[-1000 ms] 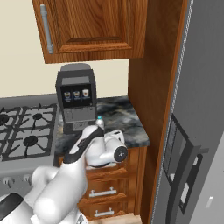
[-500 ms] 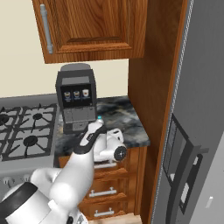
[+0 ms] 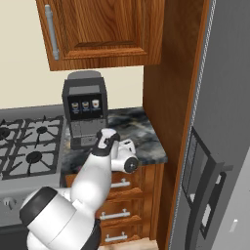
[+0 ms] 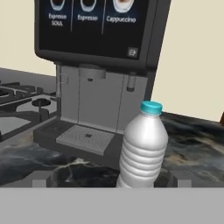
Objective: Take the bottled waters from the counter and place them in the freezer to freeze. Close the freezer door after placing the bottles.
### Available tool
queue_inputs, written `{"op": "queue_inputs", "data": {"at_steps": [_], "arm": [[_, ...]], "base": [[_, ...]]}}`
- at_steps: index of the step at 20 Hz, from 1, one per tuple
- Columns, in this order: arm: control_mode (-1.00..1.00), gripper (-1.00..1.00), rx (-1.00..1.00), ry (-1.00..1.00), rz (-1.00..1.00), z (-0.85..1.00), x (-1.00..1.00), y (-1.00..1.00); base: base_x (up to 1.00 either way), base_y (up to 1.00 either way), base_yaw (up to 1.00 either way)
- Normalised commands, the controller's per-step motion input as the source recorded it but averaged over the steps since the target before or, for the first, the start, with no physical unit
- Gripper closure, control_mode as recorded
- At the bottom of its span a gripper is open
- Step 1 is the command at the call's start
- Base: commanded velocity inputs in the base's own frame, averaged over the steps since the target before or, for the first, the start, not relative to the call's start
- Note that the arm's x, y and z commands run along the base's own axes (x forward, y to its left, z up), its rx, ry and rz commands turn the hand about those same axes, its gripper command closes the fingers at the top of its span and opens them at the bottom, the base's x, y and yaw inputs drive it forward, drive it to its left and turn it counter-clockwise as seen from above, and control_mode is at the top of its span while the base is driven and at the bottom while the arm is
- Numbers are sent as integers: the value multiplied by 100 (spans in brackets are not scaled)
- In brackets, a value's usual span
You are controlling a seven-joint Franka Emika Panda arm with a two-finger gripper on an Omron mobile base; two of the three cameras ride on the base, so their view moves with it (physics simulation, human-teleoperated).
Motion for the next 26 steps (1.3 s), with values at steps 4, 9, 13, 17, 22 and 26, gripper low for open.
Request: {"op": "queue_inputs", "data": {"at_steps": [4,9,13,17,22,26], "arm": [[-100,-100,0,-1,0,0,8,0],[-100,-100,0,0,0,0,10,0],[-100,-100,0,-1,0,0,6,0],[-100,-100,0,0,0,0,8,-1],[-100,-100,0,0,0,0,14,-13],[-100,-100,0,0,0,0,15,-27]], "base": [[0,0,0],[0,0,0],[0,0,0],[0,0,0],[0,0,0],[0,0,0]]}}
